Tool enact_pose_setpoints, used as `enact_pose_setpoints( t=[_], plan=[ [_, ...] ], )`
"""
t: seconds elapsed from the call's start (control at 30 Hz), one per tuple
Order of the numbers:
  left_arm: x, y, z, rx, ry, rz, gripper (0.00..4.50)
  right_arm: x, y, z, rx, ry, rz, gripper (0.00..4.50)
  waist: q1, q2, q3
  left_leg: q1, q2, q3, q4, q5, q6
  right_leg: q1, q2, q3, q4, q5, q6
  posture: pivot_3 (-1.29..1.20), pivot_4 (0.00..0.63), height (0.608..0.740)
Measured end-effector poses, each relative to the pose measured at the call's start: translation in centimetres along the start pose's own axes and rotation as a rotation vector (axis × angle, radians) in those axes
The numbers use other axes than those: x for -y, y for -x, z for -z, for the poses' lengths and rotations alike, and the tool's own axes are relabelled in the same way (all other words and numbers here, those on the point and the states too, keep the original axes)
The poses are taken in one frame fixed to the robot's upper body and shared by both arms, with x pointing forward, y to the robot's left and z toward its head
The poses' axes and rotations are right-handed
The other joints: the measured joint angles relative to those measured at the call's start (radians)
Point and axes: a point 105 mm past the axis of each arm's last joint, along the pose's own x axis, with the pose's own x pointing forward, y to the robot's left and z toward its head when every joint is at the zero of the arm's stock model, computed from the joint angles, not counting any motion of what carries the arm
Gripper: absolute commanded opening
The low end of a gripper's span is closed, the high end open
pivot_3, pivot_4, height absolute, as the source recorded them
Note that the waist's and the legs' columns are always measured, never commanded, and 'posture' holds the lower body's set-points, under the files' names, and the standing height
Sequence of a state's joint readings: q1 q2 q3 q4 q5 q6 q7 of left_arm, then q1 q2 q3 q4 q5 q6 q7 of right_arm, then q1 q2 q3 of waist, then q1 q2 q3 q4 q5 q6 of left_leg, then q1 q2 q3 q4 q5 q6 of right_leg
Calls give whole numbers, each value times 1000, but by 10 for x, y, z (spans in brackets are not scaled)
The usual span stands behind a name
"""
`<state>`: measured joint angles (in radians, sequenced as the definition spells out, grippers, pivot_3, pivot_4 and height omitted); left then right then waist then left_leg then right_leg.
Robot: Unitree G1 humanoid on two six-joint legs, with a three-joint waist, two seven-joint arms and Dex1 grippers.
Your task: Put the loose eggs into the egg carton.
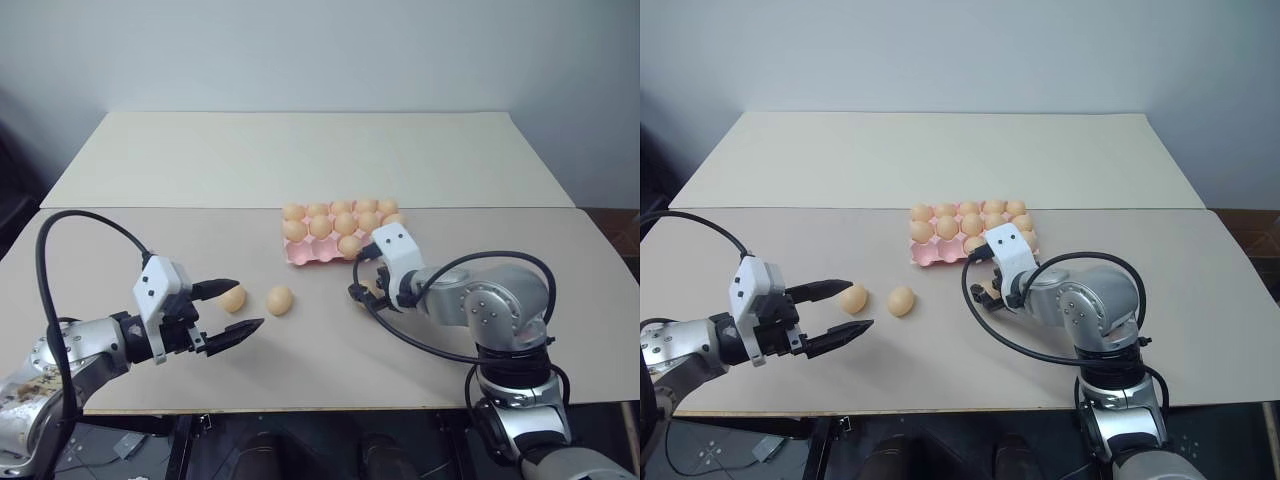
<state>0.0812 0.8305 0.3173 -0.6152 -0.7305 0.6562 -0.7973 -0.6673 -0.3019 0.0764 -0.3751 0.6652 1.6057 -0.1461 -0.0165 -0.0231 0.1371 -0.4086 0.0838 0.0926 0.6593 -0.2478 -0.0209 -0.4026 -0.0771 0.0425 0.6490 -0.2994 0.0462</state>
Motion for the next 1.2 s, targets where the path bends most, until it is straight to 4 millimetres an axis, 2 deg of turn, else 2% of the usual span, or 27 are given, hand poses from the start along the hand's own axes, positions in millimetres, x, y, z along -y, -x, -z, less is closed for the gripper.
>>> enact_pose_setpoints(
  t=[0.13,0.17,0.23,0.4,0.47,0.6,0.67,0.73,0.9,1.0,1.2],
  plan=[
    [0,0,0,0,0,-1,4291,-3,-2,4,-17,3,-9,4485,0,0,0,0,0,0,0,0,0,0,0,0,0,0,0,0,150,740],
    [0,0,0,0,0,-1,4291,-3,-2,5,-20,2,-12,4315,0,0,0,0,0,0,0,0,0,0,0,0,0,0,0,0,150,740],
    [0,0,0,0,0,-2,4291,-4,-3,8,-27,0,-11,3890,0,0,0,0,0,0,0,0,0,0,0,0,0,0,0,0,150,740],
    [0,0,0,0,0,-4,4291,-2,-4,10,-37,-2,7,2215,0,0,0,0,0,0,0,0,0,0,0,0,0,0,0,0,150,740],
    [0,0,0,0,0,-5,4291,-2,-5,10,-37,-2,8,1868,0,0,0,0,0,0,0,0,0,0,0,0,0,0,0,0,150,740],
    [-1,0,0,1,-1,-11,4291,-2,-4,9,-33,-1,9,1790,0,0,0,0,0,0,0,0,0,0,0,0,0,0,0,0,150,740],
    [-2,0,-1,4,-3,-15,4291,-3,3,1,7,26,-10,1775,1,0,0,-1,0,0,0,0,0,-1,0,0,0,0,0,0,150,740],
    [-4,1,-3,11,-5,-27,4291,-3,15,-16,88,67,-28,1760,0,0,0,-1,0,0,0,0,0,-1,0,0,0,0,0,0,150,740],
    [-7,-2,-9,73,7,-62,4291,7,47,-79,402,95,-9,1684,1,-1,-1,0,0,-1,0,0,0,0,0,-1,0,0,0,0,150,740],
    [-8,-4,-12,86,3,-66,4291,18,33,-87,438,80,31,1684,-1,-2,-1,0,0,0,0,0,0,1,0,0,0,0,0,0,150,740],
    [-4,-10,-11,90,17,-59,4291,37,-5,-74,368,61,98,1681,-1,-2,-1,-1,0,0,0,0,-1,-1,0,0,0,0,0,0,150,740]
  ],
)
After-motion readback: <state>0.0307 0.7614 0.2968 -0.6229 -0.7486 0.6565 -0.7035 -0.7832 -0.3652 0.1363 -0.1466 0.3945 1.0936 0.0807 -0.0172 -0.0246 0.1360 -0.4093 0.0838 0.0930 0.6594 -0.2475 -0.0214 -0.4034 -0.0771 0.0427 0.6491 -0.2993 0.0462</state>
